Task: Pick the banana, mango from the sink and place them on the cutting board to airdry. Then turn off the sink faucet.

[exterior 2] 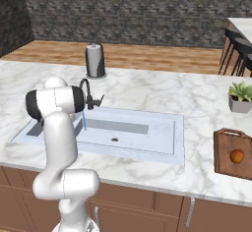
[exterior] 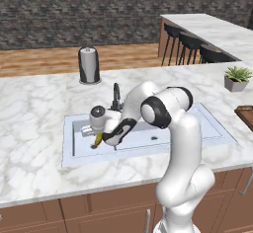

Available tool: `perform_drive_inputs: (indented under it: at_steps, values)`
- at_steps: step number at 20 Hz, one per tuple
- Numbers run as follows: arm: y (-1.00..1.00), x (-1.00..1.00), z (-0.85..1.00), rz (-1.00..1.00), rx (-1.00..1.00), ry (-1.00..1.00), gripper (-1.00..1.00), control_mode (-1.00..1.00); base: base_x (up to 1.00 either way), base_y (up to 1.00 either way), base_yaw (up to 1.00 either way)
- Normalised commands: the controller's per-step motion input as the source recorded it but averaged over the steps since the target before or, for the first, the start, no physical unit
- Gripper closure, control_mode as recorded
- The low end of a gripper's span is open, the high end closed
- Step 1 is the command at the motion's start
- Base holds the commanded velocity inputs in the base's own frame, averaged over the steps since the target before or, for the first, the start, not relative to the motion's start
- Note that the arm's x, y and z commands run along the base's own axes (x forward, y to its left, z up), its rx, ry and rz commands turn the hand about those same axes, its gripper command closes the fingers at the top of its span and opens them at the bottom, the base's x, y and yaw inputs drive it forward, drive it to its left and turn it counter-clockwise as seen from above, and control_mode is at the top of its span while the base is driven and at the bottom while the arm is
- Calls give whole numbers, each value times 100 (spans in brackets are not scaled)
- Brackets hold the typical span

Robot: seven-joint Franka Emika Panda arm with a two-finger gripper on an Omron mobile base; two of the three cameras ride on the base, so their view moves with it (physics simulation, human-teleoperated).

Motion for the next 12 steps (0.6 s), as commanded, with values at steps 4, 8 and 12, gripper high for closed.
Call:
perform_drive_inputs:
  at_steps: [4, 8, 12]
  values:
    - [-8, -31, 59, 0, 10, -1, 100, -100, 0, 0, 0]
    - [0, -25, 75, 0, 8, -1, 100, -100, 0, 0, 0]
    - [1, -30, 89, 0, 5, -3, 100, -100, 0, 0, 0]
